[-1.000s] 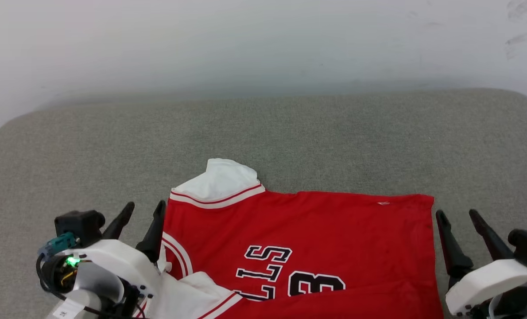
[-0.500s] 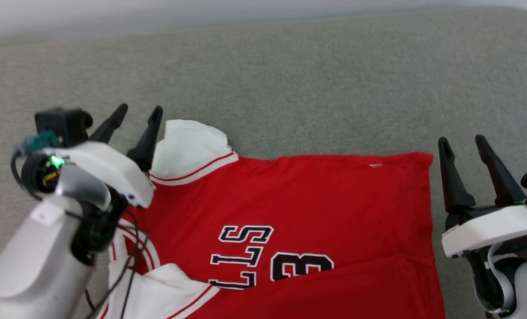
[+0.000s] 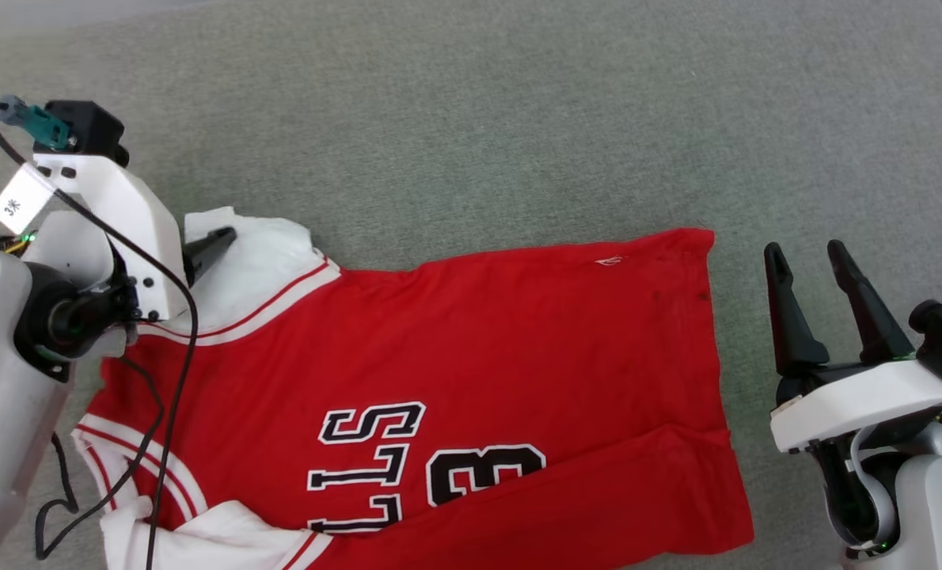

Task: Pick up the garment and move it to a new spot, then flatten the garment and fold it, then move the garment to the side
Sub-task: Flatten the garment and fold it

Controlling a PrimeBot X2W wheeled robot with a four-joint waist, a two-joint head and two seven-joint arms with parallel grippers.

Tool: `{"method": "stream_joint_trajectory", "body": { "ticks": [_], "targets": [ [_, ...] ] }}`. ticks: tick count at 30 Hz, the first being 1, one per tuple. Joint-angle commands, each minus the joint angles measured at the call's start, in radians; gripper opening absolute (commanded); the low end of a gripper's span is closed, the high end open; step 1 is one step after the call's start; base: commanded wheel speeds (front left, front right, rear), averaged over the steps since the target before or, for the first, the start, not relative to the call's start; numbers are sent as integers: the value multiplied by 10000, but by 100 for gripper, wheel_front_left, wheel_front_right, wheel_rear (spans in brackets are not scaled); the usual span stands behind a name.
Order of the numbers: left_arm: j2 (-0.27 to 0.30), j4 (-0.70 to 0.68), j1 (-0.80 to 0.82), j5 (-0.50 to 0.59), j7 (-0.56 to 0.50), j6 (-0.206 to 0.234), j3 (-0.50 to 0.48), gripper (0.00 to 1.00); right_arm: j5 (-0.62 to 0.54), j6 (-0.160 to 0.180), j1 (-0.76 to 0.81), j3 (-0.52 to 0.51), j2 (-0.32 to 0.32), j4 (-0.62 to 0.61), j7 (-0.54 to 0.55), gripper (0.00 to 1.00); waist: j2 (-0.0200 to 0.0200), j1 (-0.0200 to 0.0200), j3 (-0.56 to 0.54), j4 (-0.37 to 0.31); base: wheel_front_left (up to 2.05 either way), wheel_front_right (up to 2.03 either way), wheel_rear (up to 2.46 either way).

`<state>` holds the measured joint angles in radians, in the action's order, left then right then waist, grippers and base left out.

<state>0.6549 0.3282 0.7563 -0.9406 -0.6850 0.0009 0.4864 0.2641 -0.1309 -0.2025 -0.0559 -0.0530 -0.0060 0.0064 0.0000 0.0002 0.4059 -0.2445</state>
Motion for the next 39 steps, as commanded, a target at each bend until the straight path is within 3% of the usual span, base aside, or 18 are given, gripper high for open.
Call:
{"method": "stream_joint_trajectory", "body": {
  "ticks": [1,6,7,8,9,10,17,25,33,38,39],
  "targets": [
    [28,91,50,-53,-155,27,73,100,52,4,-128,20,37,41,-55,100,0,-2,129,-144,0,0,0],
    [-42,732,-95,-429,-1719,144,571,100,365,4,-262,94,38,416,-244,100,0,-2,284,-361,0,0,0],
    [-132,845,-145,-506,-1908,208,633,94,398,4,-274,111,39,485,-258,100,0,-2,299,-388,0,0,0],
    [-206,933,-219,-552,-2050,241,700,55,440,4,-287,142,39,545,-255,100,0,-2,315,-413,0,0,0],
    [-275,987,-271,-558,-2075,233,772,36,486,4,-299,163,39,624,-229,100,0,-2,328,-432,0,0,0],
    [-348,1035,-293,-576,-2040,203,804,0,559,4,-315,195,40,693,-173,100,0,-2,336,-440,0,0,0],
    [-541,1061,41,-270,-521,-212,454,0,1059,4,-733,-15,37,1520,653,100,0,-2,141,-289,0,0,0],
    [-882,839,660,265,1143,-541,312,0,1406,4,-1935,450,-1011,2817,2864,100,0,-2,-256,410,0,0,0],
    [-1228,357,949,491,1610,-653,482,0,1773,4,-3275,1730,-2116,3972,5215,100,0,-2,-219,1096,0,0,0],
    [-1339,191,902,492,1732,-715,552,0,2190,4,-3477,2435,-2304,5135,6742,100,0,-2,-134,1376,0,0,0],
    [-1339,174,879,496,1796,-722,544,0,2292,4,-3482,2518,-2291,5311,6980,44,0,-2,-125,1414,0,0,0]
  ]
}}
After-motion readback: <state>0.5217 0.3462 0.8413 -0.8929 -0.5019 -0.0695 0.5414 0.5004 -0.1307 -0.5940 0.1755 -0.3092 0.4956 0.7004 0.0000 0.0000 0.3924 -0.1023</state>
